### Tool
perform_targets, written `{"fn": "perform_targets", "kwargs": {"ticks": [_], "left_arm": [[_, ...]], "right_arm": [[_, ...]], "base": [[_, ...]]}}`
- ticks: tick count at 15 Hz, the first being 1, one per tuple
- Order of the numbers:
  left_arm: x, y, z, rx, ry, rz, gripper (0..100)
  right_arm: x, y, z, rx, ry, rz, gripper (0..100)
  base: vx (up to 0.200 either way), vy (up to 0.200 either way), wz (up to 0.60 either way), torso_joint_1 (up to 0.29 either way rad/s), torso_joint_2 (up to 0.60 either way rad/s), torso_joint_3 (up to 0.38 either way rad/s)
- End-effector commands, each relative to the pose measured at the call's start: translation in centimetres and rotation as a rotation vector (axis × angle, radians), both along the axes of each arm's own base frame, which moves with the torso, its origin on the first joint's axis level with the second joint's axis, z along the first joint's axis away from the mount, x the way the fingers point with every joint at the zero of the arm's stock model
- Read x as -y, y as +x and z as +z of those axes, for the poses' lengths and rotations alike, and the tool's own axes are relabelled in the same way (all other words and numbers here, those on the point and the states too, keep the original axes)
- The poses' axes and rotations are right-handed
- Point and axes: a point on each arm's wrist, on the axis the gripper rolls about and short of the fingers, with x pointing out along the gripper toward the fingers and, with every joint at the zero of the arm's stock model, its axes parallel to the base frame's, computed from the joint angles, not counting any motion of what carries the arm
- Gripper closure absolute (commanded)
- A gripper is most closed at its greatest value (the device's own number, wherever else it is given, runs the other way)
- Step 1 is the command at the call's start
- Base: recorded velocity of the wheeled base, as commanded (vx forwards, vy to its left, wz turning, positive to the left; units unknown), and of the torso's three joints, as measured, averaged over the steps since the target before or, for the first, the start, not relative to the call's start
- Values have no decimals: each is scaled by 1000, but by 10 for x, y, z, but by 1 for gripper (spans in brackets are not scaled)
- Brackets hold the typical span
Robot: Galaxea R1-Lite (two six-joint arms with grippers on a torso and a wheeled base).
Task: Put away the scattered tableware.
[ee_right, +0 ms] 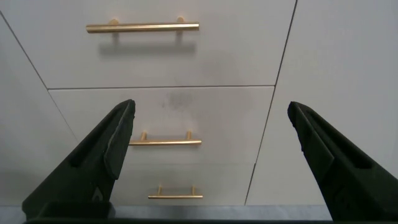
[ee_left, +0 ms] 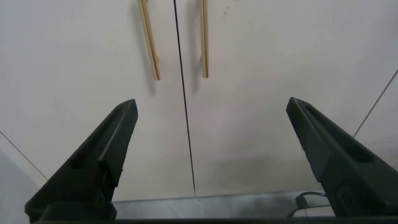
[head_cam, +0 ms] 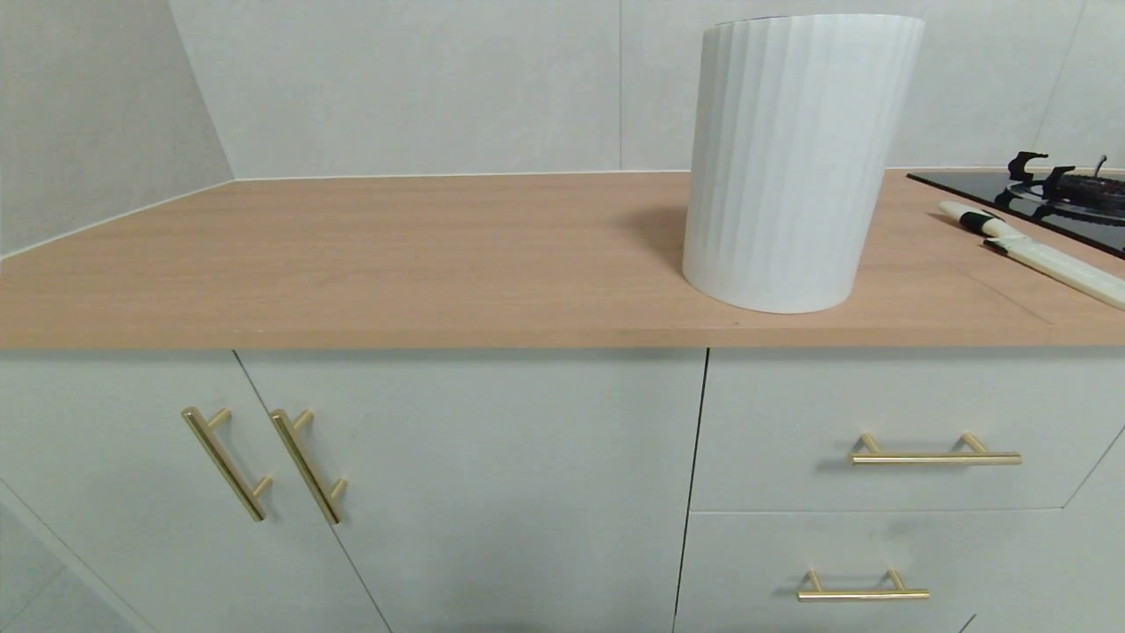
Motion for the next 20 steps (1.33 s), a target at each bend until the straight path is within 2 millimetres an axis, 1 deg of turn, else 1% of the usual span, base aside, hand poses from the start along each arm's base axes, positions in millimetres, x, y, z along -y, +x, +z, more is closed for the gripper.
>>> {"fn": "perform_targets", "kwargs": {"ticks": [1,2,20], "left_arm": [[0,0,0,-1,0,0,0],[0,0,0,-1,0,0,0],[0,0,0,-1,-1,0,0]], "right_arm": [[0,0,0,0,1,0,0],[0,0,0,0,1,0,0],[0,0,0,0,1,0,0]], "base": [[0,-200,0,7,-2,2],[0,-200,0,2,2,2],[0,0,0,0,0,0]]}}
